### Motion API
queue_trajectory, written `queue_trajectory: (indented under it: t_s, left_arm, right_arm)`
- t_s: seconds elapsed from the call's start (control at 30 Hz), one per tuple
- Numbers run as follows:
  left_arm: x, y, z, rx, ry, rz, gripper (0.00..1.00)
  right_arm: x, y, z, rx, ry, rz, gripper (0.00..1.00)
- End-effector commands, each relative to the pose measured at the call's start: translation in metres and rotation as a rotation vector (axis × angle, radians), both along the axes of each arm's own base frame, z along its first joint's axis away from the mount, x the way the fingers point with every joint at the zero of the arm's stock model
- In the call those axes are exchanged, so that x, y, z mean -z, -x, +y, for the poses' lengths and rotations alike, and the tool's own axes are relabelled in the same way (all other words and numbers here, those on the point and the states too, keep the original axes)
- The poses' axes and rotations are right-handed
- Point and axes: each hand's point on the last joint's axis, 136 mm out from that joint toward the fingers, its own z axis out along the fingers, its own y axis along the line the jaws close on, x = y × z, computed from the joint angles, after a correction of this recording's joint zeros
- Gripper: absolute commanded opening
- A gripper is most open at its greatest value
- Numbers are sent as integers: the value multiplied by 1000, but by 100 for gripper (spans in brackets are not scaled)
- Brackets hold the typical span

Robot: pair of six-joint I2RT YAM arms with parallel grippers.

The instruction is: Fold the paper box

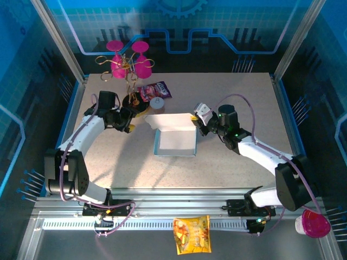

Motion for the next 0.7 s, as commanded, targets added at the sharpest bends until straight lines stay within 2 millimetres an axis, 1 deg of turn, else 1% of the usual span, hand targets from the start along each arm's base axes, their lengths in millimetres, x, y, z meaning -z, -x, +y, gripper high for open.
queue_trajectory:
  t_s: [0.0, 0.13, 0.23, 0.43, 0.53, 0.67]
  left_arm:
    - [1, -16, -3, -56, 72, -20, 56]
    - [7, -24, -8, -83, 119, -13, 53]
    - [11, -25, -14, -80, 142, 4, 52]
    - [17, -20, -28, -77, 194, 25, 51]
    - [15, -15, -34, -65, 201, 36, 51]
    - [17, -7, -36, -89, 227, 49, 50]
  right_arm:
    - [-1, 6, 10, -42, -2, -19, 0]
    - [-1, 7, 14, -52, 1, -19, 0]
    - [0, 7, 16, -55, 0, -19, 0]
    - [2, 3, 20, -48, 2, -17, 0]
    - [3, 0, 20, -39, 3, -18, 0]
    - [4, -2, 22, -33, 0, -21, 0]
